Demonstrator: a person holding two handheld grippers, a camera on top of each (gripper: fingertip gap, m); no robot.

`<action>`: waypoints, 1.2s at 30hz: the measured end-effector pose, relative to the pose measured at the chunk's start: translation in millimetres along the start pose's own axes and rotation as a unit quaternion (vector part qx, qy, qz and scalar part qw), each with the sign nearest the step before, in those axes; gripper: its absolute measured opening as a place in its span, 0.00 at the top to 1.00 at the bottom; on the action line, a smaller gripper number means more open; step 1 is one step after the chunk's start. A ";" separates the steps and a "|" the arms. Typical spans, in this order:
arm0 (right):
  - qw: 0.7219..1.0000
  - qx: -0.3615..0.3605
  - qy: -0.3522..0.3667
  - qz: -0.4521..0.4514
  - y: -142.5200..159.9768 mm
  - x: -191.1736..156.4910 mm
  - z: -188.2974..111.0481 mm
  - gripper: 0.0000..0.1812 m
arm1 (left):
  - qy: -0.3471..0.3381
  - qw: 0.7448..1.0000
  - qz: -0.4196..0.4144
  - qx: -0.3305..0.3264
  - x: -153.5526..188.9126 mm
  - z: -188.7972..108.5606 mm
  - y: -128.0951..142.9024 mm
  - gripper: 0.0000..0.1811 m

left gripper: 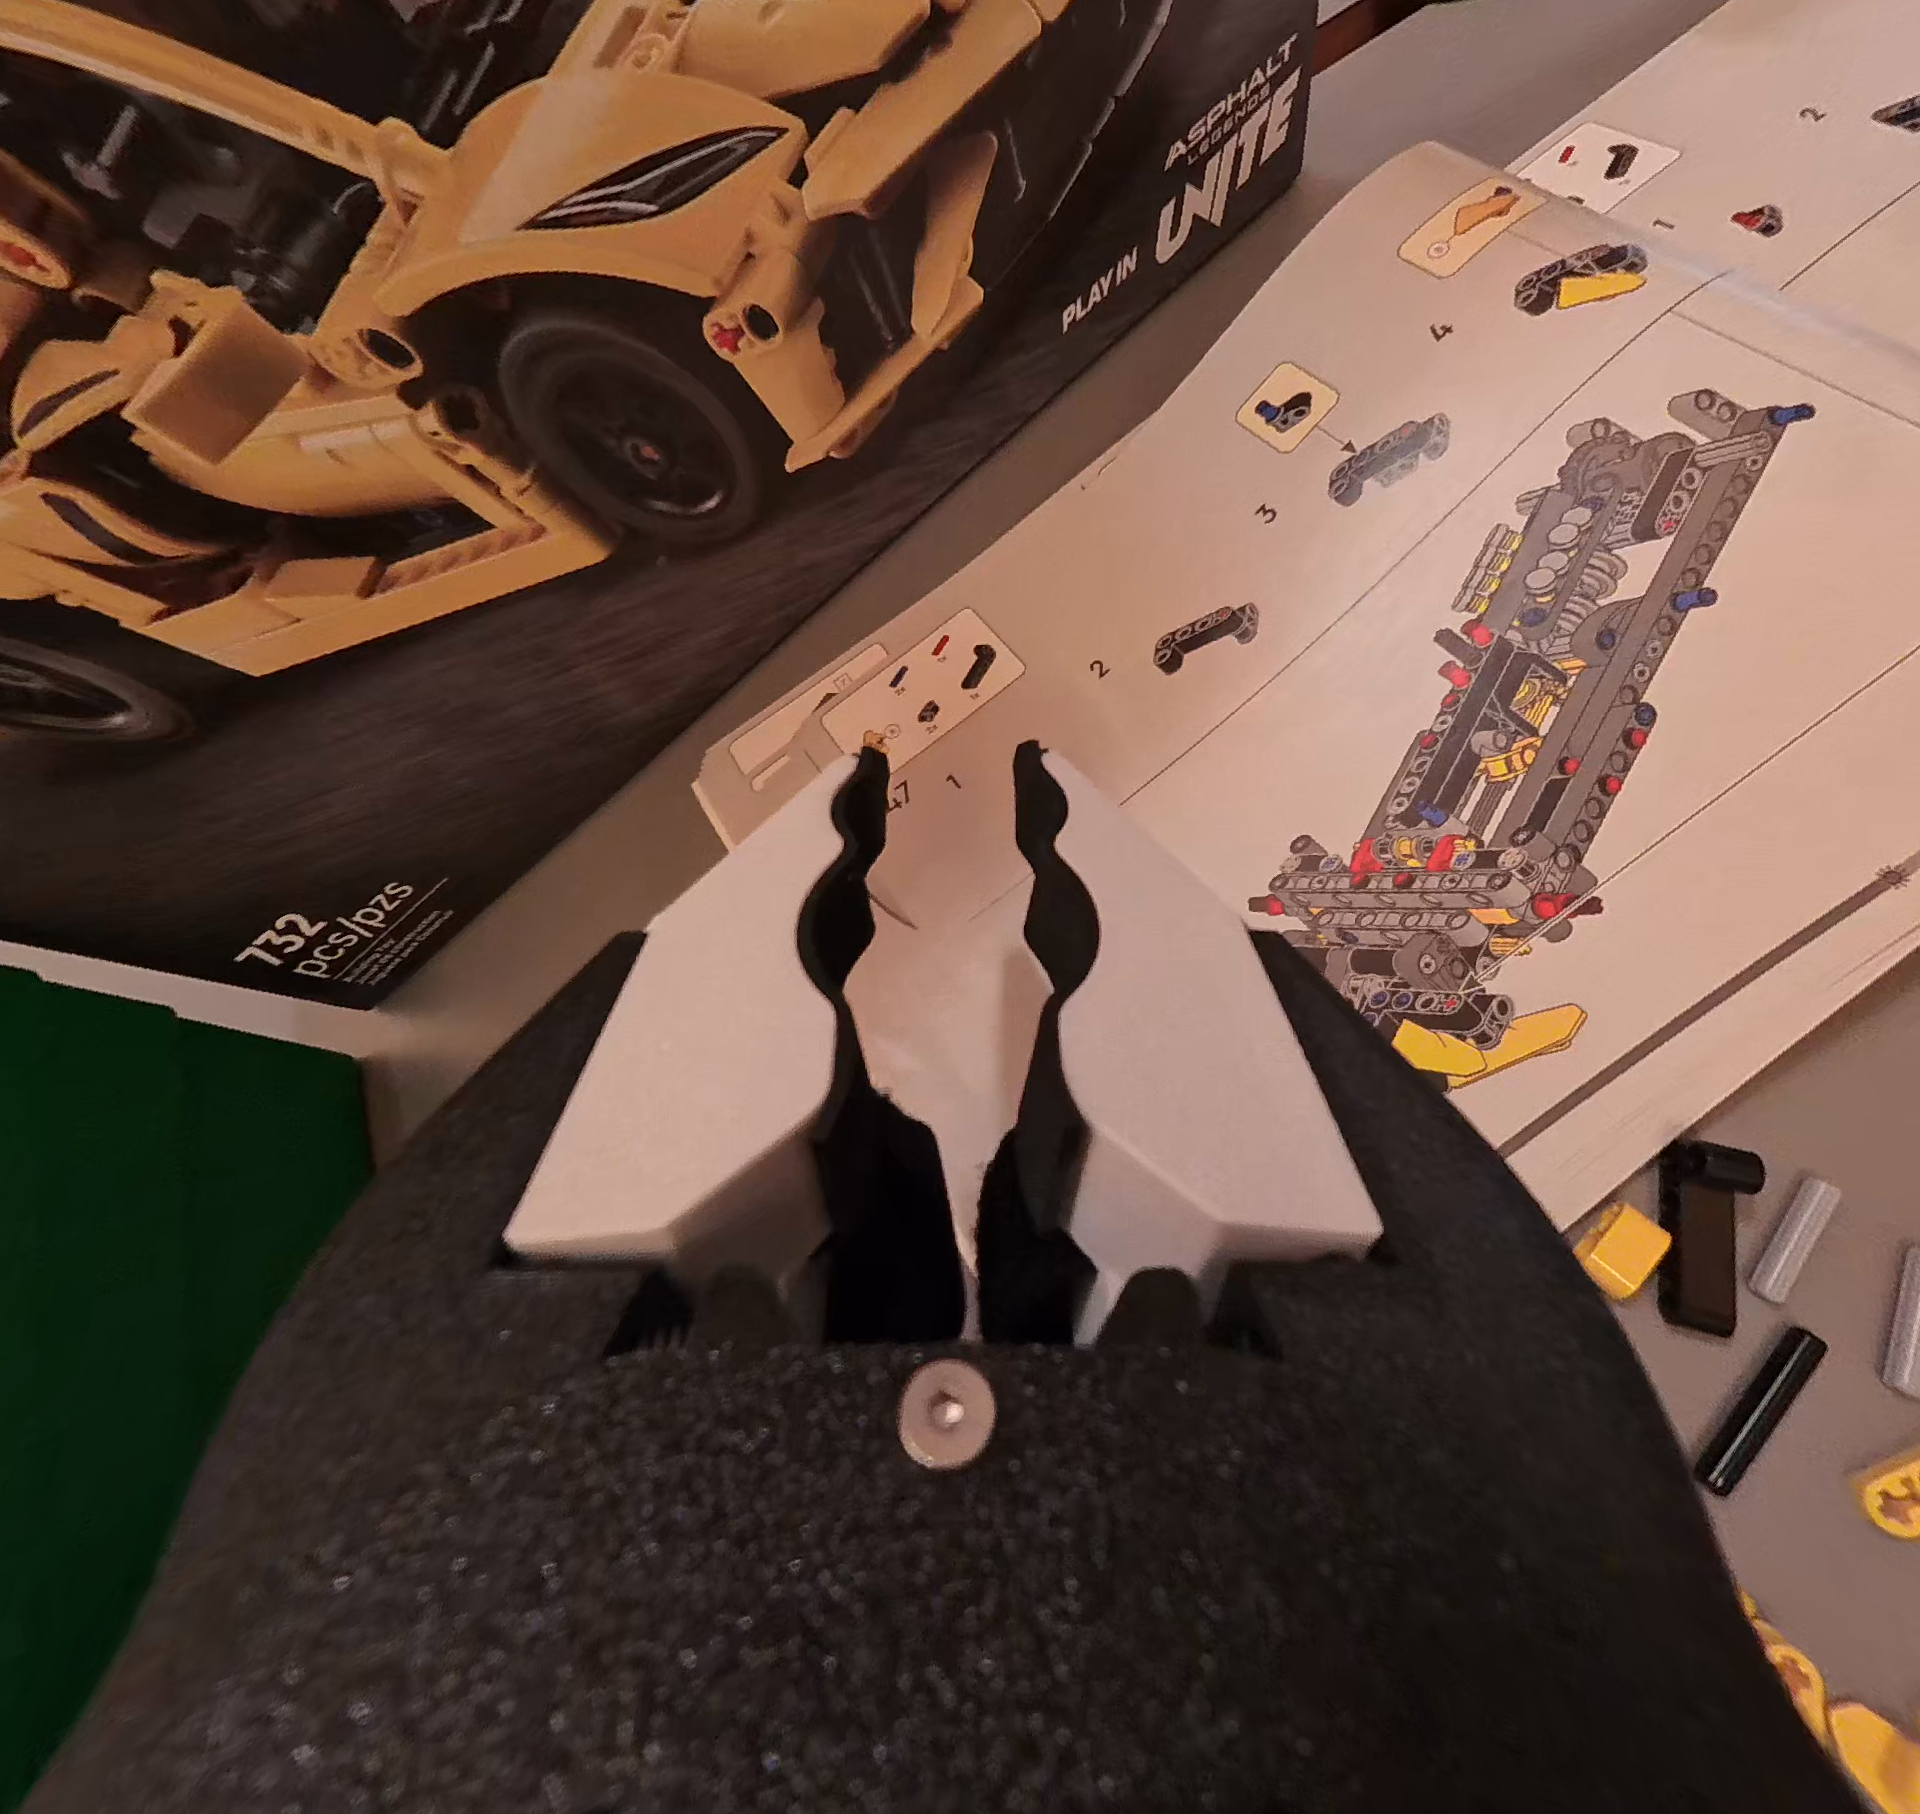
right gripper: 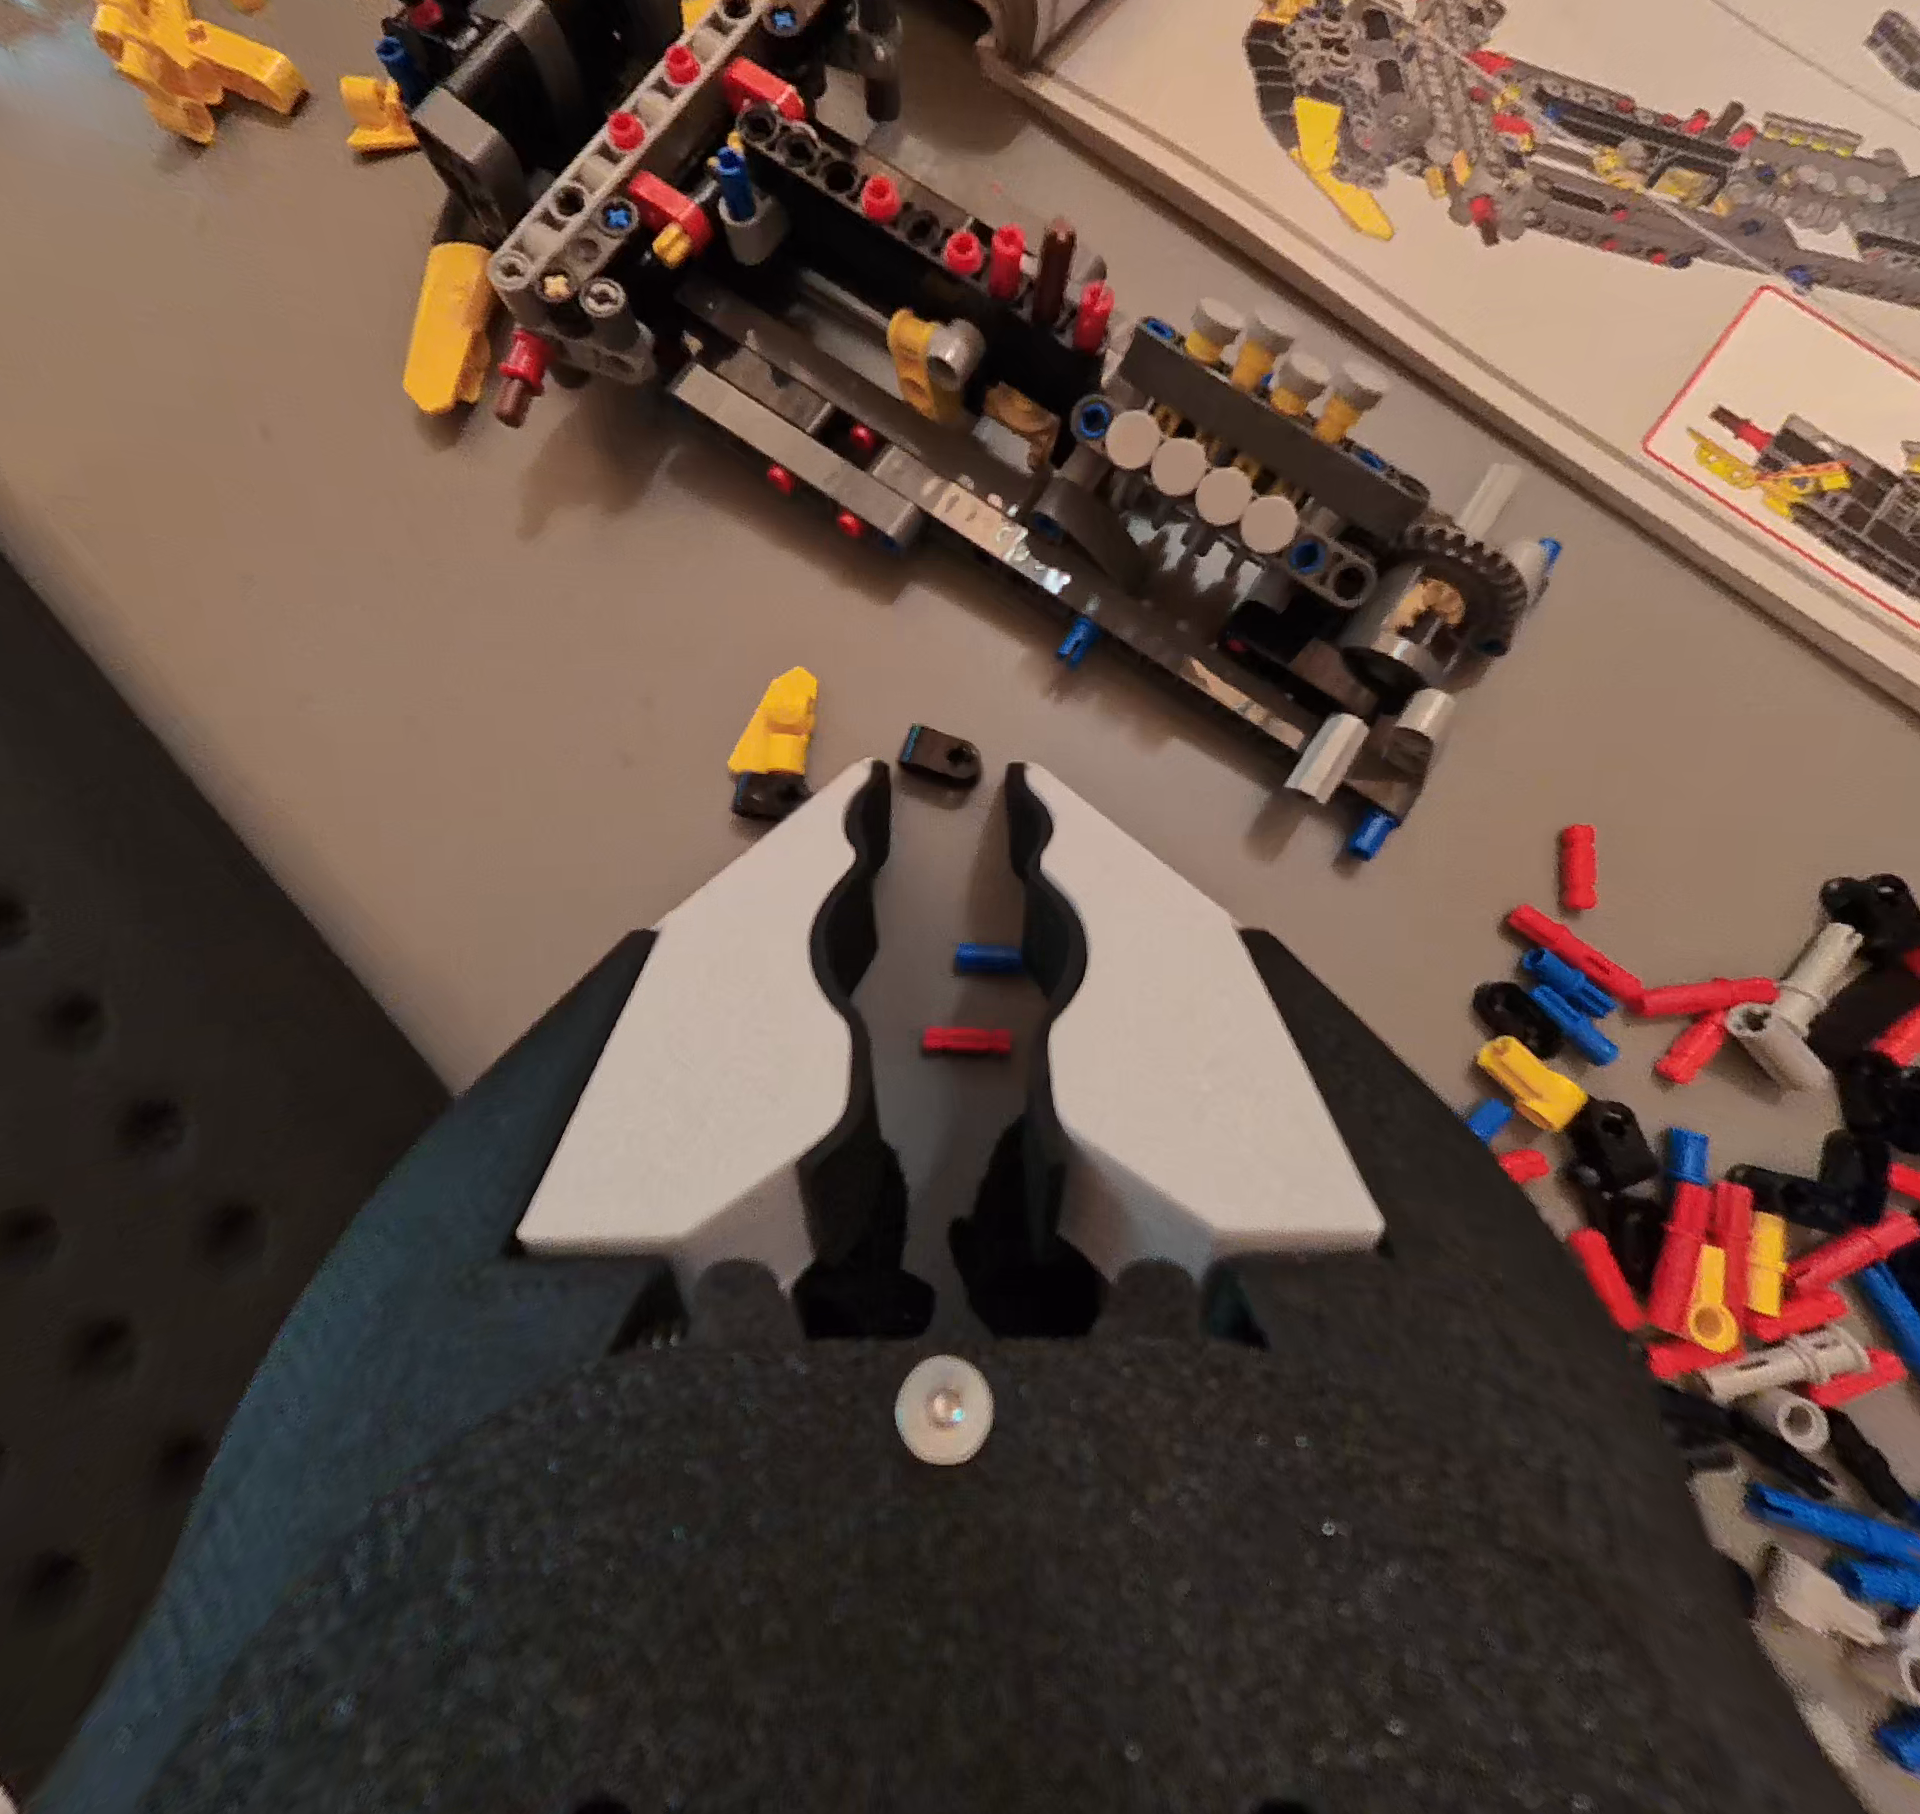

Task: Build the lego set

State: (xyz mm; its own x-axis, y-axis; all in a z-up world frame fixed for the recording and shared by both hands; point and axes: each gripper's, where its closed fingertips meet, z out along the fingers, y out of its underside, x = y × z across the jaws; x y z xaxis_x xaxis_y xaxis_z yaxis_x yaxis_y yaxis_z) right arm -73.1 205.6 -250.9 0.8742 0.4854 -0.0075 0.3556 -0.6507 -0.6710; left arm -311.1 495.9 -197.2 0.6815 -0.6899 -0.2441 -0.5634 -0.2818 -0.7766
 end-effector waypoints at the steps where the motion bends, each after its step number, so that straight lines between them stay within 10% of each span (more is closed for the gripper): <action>1: 1.000 0.000 -0.006 -0.001 -0.8 -2.5 0.6 0.89 | 0.000 1.000 0.000 -0.001 0.3 0.2 0.2 0.87; 13: 1.000 0.027 -0.014 0.001 -8.7 -2.8 1.8 0.92 | 0.034 0.999 0.013 0.026 19.8 -6.3 -15.0 0.87; 18: 0.980 0.145 -0.090 0.101 -47.3 -7.1 -22.4 0.92 | 0.259 0.936 0.164 0.173 168.1 -70.9 -71.1 0.79; 23: 0.902 0.287 -0.247 0.209 -90.3 -26.5 -59.6 0.92 | 0.310 0.864 0.335 0.211 296.4 -104.0 -54.8 0.79; 36: 0.915 0.280 -0.232 0.172 -85.7 -37.2 -51.8 0.92 | 0.323 0.850 0.322 0.265 330.9 -120.8 -62.5 0.95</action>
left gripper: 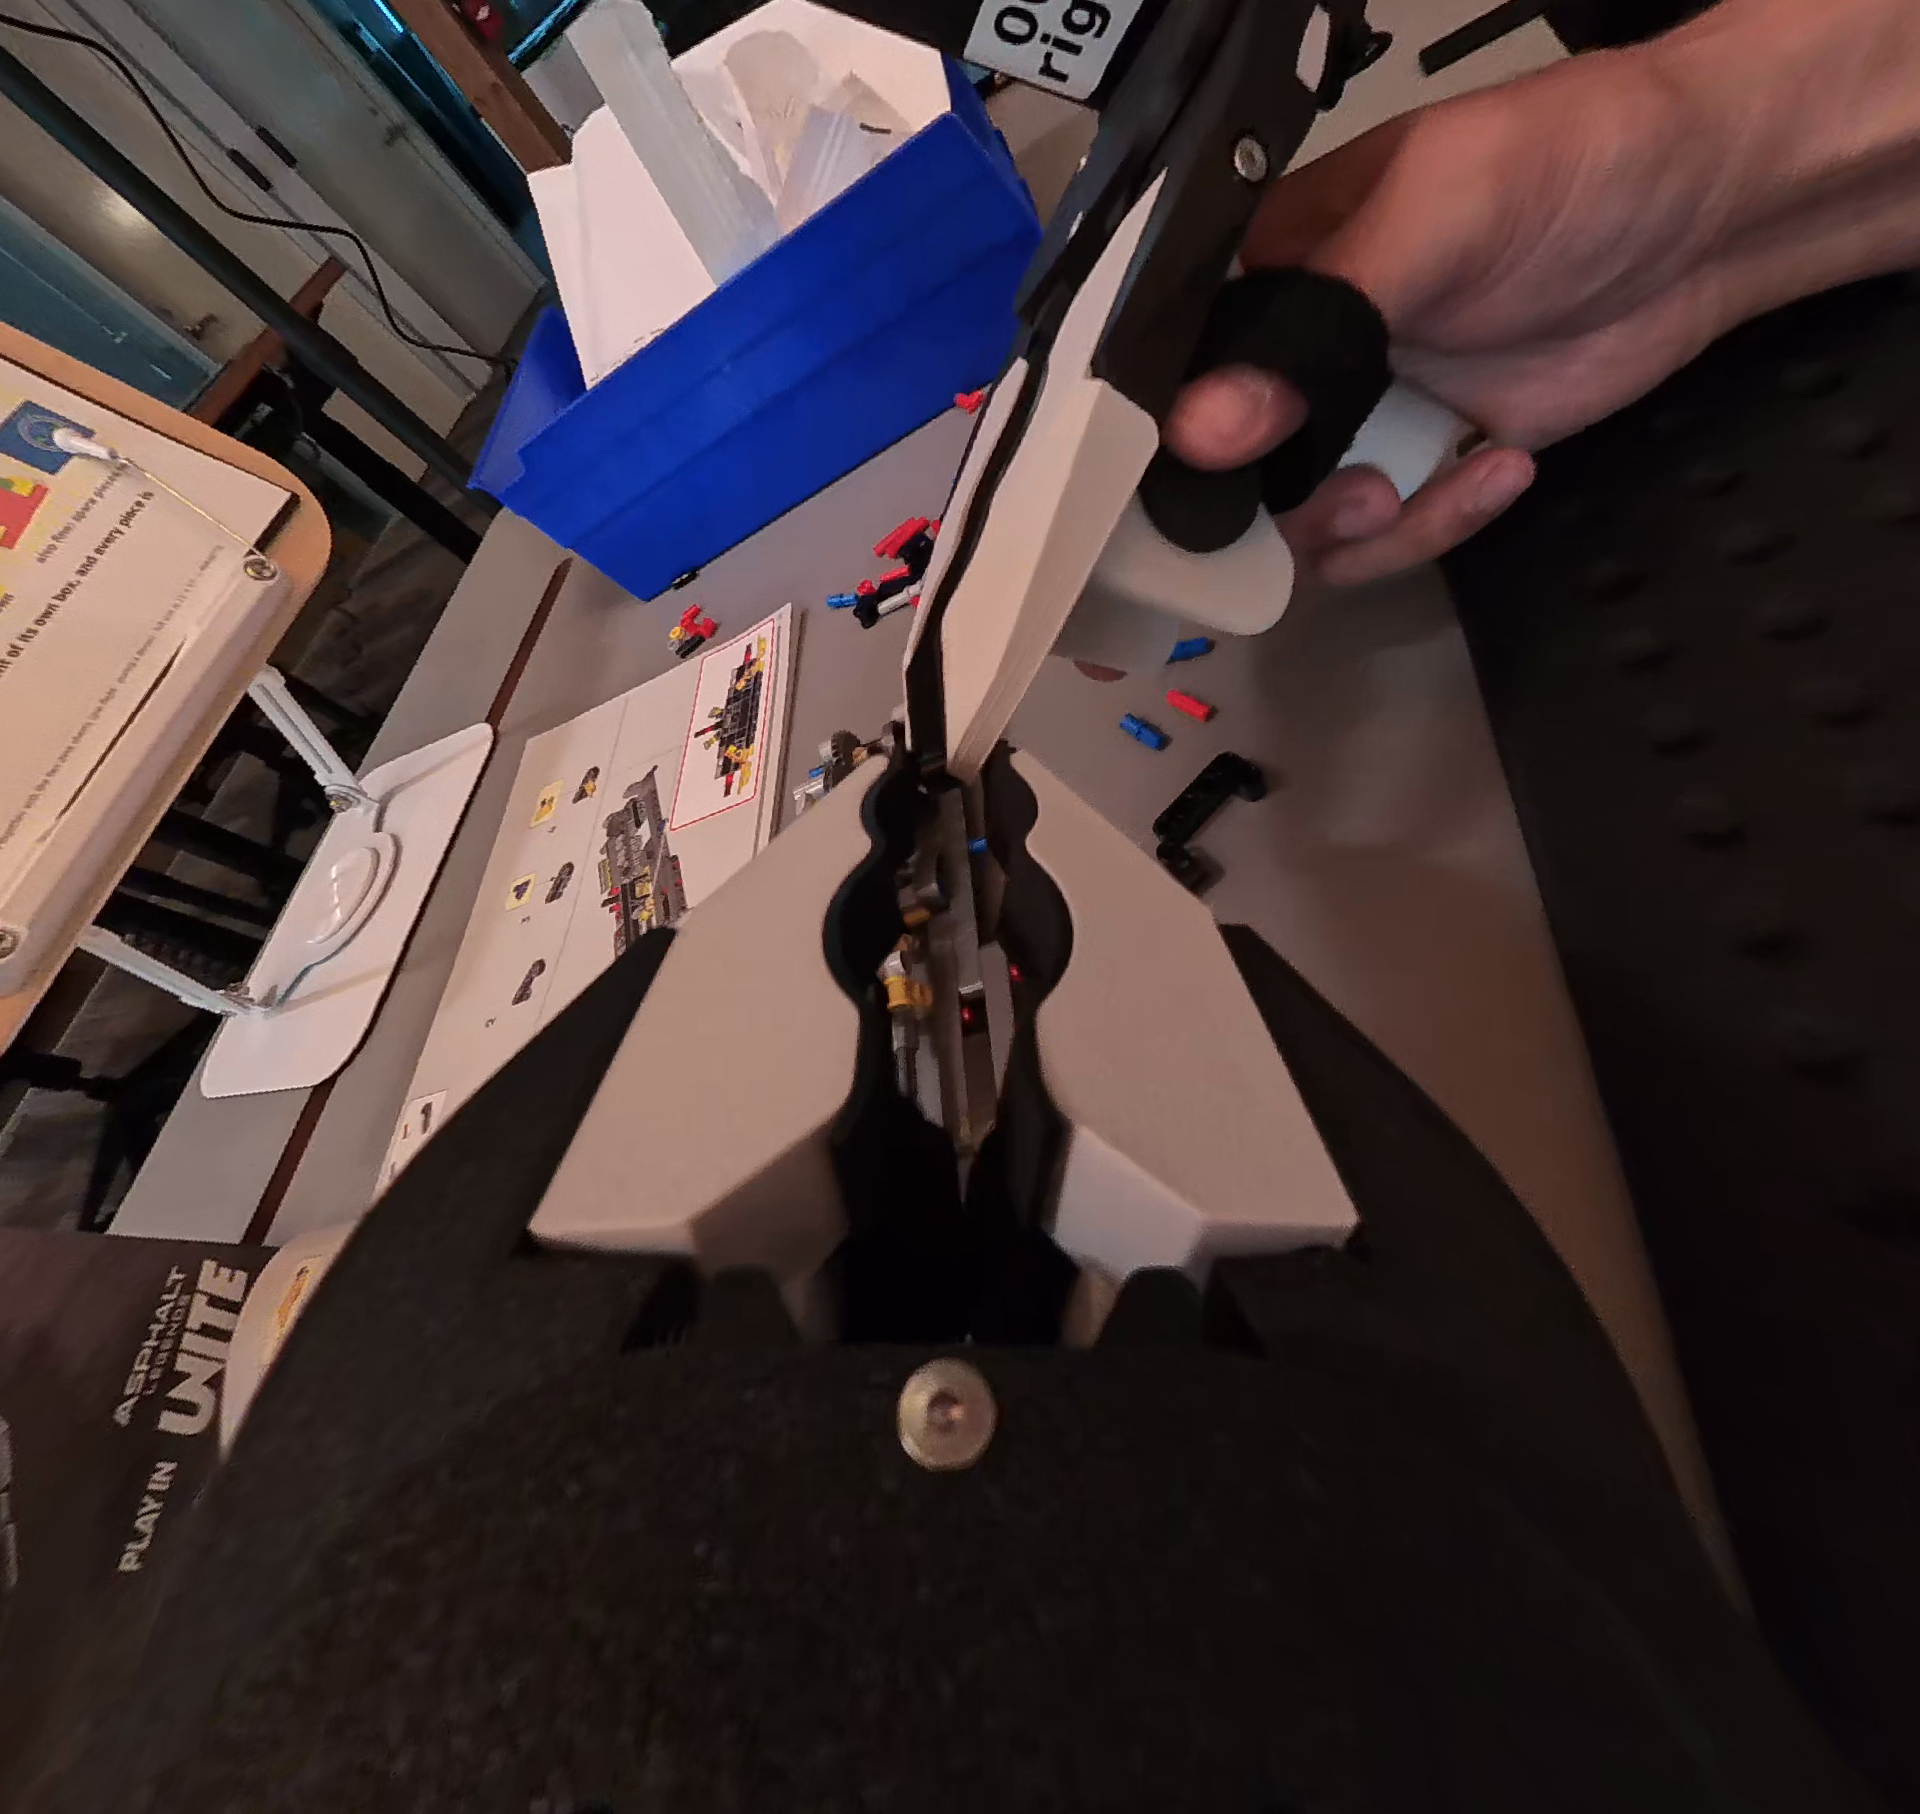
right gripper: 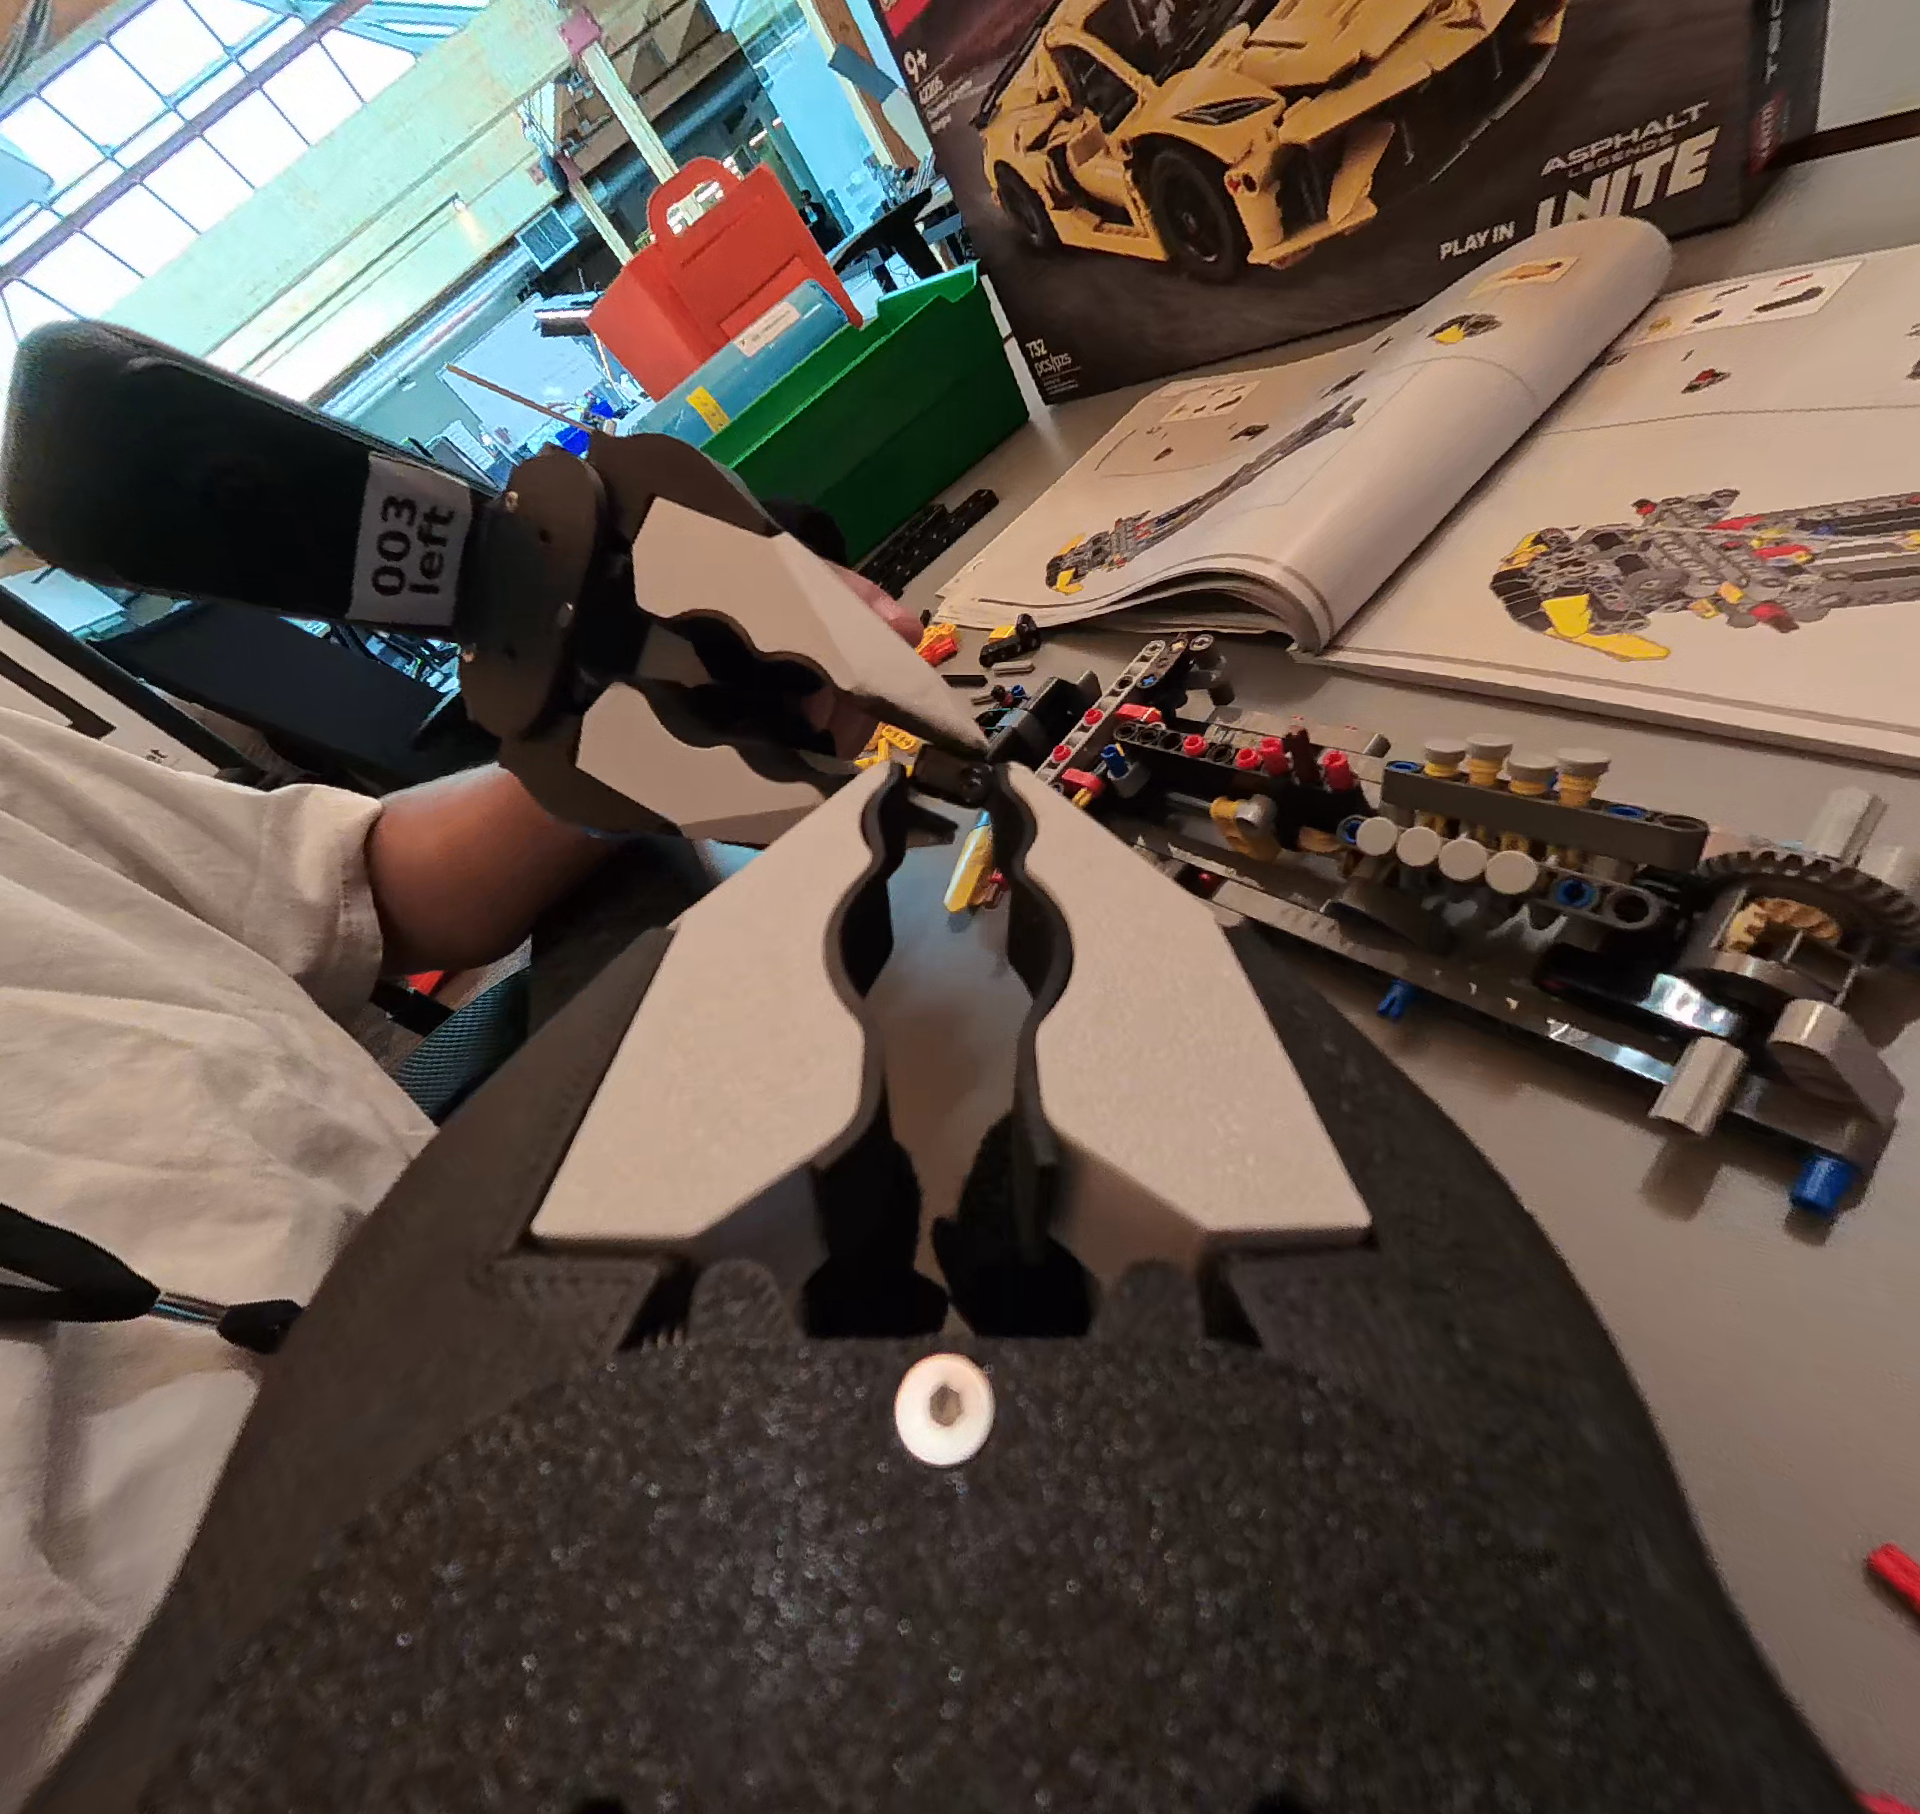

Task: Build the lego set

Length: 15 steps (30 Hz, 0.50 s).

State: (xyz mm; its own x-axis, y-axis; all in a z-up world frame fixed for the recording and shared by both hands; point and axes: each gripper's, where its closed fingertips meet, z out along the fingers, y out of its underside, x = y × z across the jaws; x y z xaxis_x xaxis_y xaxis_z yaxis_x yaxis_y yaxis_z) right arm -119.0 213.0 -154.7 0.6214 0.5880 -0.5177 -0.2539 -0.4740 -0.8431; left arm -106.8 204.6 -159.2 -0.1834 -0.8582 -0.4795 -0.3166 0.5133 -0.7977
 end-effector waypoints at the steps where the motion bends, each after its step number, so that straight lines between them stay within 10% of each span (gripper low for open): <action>1: 1.000 -0.001 -0.001 0.004 0.5 0.5 0.5 0.92 | -0.002 1.000 0.004 -0.002 -0.2 0.0 0.8 0.95; 12: 0.950 0.063 -0.249 0.181 -22.7 -35.3 -20.5 0.84 | 0.037 0.989 -0.073 0.121 -2.1 -20.7 -32.8 0.96; 15: 0.971 0.068 -0.204 0.100 -23.4 -34.7 -20.6 0.87 | 0.084 0.967 -0.153 0.187 -3.4 -31.5 -51.0 0.96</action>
State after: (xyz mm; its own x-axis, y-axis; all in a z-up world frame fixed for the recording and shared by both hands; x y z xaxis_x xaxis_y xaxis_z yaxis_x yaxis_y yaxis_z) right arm -119.3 190.1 -114.0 0.2109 0.7176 -0.6637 -0.4514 -0.5307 -0.7173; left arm -119.3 181.2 -105.4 -0.2926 -0.9429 -0.1590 -0.0275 0.1745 -0.9843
